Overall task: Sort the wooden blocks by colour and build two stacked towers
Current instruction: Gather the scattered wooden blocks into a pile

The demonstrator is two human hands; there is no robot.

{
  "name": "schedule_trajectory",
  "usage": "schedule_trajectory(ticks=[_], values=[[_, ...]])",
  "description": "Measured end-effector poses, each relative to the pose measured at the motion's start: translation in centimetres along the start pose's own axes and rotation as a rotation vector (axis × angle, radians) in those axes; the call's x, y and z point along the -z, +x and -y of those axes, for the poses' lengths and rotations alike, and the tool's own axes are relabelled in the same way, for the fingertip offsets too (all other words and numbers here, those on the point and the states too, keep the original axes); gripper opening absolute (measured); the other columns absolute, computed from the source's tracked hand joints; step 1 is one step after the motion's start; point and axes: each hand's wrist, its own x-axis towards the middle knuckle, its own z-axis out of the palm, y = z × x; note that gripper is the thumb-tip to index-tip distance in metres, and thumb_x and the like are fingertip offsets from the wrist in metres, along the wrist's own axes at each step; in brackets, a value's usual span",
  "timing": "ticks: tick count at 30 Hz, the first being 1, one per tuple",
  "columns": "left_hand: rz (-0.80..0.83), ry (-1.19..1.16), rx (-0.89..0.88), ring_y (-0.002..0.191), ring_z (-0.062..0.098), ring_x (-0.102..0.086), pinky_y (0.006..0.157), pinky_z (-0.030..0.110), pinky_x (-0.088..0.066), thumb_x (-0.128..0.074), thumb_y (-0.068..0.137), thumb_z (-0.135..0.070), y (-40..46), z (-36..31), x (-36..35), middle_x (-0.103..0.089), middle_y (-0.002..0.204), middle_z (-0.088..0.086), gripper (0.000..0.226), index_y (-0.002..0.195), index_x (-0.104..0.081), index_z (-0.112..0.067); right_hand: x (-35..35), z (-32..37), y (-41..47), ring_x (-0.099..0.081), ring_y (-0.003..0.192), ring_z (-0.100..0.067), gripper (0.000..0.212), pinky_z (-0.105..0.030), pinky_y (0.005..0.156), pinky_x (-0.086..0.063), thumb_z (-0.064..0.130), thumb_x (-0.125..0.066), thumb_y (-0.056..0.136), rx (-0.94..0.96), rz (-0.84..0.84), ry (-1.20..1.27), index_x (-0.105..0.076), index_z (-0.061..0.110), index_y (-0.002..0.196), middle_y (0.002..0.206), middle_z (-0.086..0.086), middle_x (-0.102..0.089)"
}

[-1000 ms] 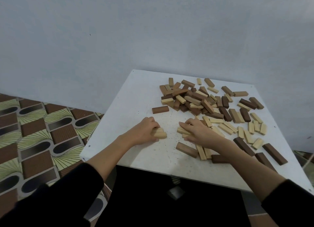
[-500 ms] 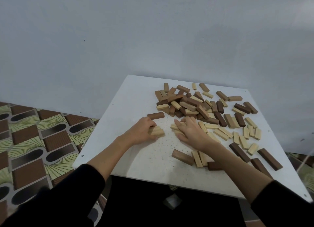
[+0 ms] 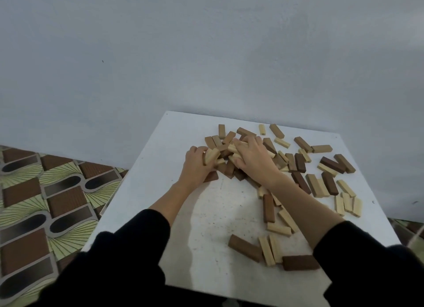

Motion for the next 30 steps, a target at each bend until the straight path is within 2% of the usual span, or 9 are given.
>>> schedule_trajectory(ticks=[4,9,13,17,19,21,24,26,30], values=[[0.088,0.054,-0.055,0.114,0.027,-0.044,0.093,0.036,-0.039,-0.060,0.091,-0.036,0.6,0.3,-1.0,-0.045,0.121,0.009,0.051,0.133,-0.046,-0.011,-1.3,-0.4,0.8,-0.035,0.128,-0.029,0.050,-0.040,0.103,-0.031,0.029,-0.041,0.099,0.092,0.062,-0.086,-0.029,0.014,0.145,0.143,-0.013,-0.036],[0.122,0.226,-0.149,0.132,0.027,-0.032,0.106,0.041,-0.032,-0.052,0.094,-0.036,0.6,1.0,-2.1,-0.034,0.146,0.012,0.066,0.147,-0.026,-0.008,-2.7,-0.4,0.2,-0.011,0.144,-0.027,0.060,-0.050,0.115,-0.005,0.040,-0.028,0.101,0.097,0.104,-0.213,-0.009,0.013,0.151,0.158,-0.010,-0.008],[0.152,0.133,-0.140,0.137,0.026,-0.026,0.110,0.044,-0.028,-0.062,0.081,-0.025,0.7,0.8,-1.9,-0.030,0.149,0.009,0.078,0.146,-0.024,-0.008,-2.9,-0.1,0.3,-0.001,0.146,-0.026,0.069,-0.055,0.113,0.003,0.052,-0.019,0.098,0.073,0.127,-0.288,0.001,0.012,0.151,0.159,-0.009,0.005],[0.124,0.114,-0.179,0.141,0.026,-0.016,0.115,0.046,-0.019,-0.052,0.066,-0.029,0.2,0.6,-1.5,-0.026,0.151,0.009,0.088,0.146,-0.025,-0.008,-2.4,-0.1,-0.1,0.007,0.146,-0.026,0.073,-0.056,0.112,0.008,0.058,-0.018,0.096,0.073,0.122,-0.285,0.003,0.014,0.150,0.158,-0.007,0.010],[0.055,0.094,-0.272,0.141,0.015,-0.010,0.117,0.041,-0.012,-0.051,0.064,-0.023,-0.1,0.2,-1.3,-0.027,0.150,0.009,0.084,0.143,-0.030,-0.003,-1.9,-0.5,-0.7,0.007,0.146,-0.023,0.071,-0.055,0.112,0.009,0.054,-0.022,0.097,0.066,0.097,-0.213,0.000,0.014,0.151,0.159,-0.006,0.008],[0.009,0.012,-0.335,0.132,-0.002,-0.009,0.113,0.033,-0.012,-0.050,0.065,-0.015,-1.0,-0.3,-1.2,-0.030,0.143,0.003,0.077,0.139,-0.037,-0.003,-1.3,-1.2,-1.5,0.001,0.146,-0.021,0.065,-0.051,0.115,0.006,0.048,-0.027,0.099,0.058,0.023,-0.092,-0.010,0.013,0.151,0.159,-0.005,-0.002],[0.068,-0.071,-0.358,0.127,0.008,-0.023,0.107,0.024,-0.024,-0.050,0.069,-0.012,-2.9,-1.1,-1.2,-0.034,0.136,0.000,0.063,0.133,-0.045,-0.008,-0.1,-2.8,-3.9,-0.031,0.134,-0.027,0.050,-0.046,0.112,-0.020,0.032,-0.040,0.094,0.030,-0.131,0.184,-0.041,0.007,0.138,0.144,-0.011,-0.038],[0.172,-0.074,-0.391,0.115,0.012,-0.039,0.099,0.019,-0.033,-0.052,0.073,-0.014,-4.4,-1.7,-1.2,-0.043,0.120,-0.002,0.048,0.121,-0.051,-0.009,-0.1,-4.0,-6.1,-0.047,0.111,-0.028,0.041,-0.044,0.096,-0.040,0.025,-0.043,0.088,0.032,-0.225,0.262,-0.056,0.002,0.119,0.121,-0.014,-0.053],[0.405,0.004,-0.481,0.081,0.004,-0.046,0.071,0.017,-0.037,-0.061,0.078,-0.018,-7.3,-3.1,-1.4,-0.051,0.086,-0.010,0.008,0.085,-0.056,-0.020,-0.9,-6.0,-10.9,-0.043,0.112,-0.023,0.027,-0.028,0.092,-0.036,0.014,-0.054,0.088,-0.185,-0.134,0.223,-0.057,0.007,0.114,0.120,-0.008,-0.049]])
